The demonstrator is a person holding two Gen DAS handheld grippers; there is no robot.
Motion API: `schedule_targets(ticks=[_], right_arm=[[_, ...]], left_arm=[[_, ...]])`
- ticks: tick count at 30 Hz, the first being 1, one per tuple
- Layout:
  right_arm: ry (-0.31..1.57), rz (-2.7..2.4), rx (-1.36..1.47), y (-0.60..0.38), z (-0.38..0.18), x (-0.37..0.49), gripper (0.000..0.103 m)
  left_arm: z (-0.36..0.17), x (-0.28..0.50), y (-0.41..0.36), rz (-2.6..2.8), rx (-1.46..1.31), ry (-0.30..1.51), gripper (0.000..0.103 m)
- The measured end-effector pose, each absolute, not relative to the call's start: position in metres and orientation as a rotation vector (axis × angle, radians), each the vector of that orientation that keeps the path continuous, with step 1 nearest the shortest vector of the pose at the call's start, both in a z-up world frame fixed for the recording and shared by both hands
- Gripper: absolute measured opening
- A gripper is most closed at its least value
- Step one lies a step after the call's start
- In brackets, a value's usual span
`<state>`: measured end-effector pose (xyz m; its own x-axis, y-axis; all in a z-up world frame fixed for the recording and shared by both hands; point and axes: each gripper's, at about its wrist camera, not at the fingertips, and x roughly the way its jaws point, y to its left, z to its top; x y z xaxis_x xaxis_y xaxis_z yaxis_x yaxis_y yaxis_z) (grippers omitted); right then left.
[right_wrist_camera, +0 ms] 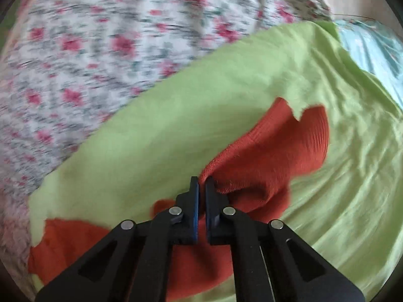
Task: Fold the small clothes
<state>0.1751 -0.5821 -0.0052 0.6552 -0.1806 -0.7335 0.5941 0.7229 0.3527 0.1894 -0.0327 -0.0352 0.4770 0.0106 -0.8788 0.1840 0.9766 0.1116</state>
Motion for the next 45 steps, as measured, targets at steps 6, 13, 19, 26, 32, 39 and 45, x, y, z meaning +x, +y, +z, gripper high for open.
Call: schedule_targets(ticks=[6, 13, 19, 26, 32, 39, 45], right_arm=[[0.753, -0.155, 0.621, -0.462, 0.028, 0.197, 0.005], [0.832, 0.24, 0.604, -0.293, 0.031, 0.232, 0.005], [0.963, 0.406, 0.559, -0.192, -0.012, 0.25, 0.005], [1.105, 0.386, 0.573, -0.182, -0.062, 0.228, 0.01], [1.072, 0.323, 0.532, -0.2, -0.05, 0.197, 0.021], [1.005, 0.191, 0.547, -0.252, -0.033, 0.175, 0.023], [0.987, 0.175, 0.519, -0.253, -0.021, 0.192, 0.026]], left_arm=[[-0.031, 0.178, -0.008, -0.1, 0.112, 1.078, 0.1], [-0.025, 0.171, 0.032, -0.121, -0.049, 1.066, 0.1], [-0.029, 0.177, 0.059, -0.164, -0.179, 1.08, 0.1], [-0.037, 0.221, 0.047, -0.352, -0.262, 1.116, 0.1], [-0.053, 0.287, 0.007, -0.491, -0.289, 1.167, 0.099], [-0.056, 0.312, -0.016, -0.608, -0.343, 1.165, 0.078], [-0.054, 0.297, -0.021, -0.596, -0.304, 1.146, 0.078]])
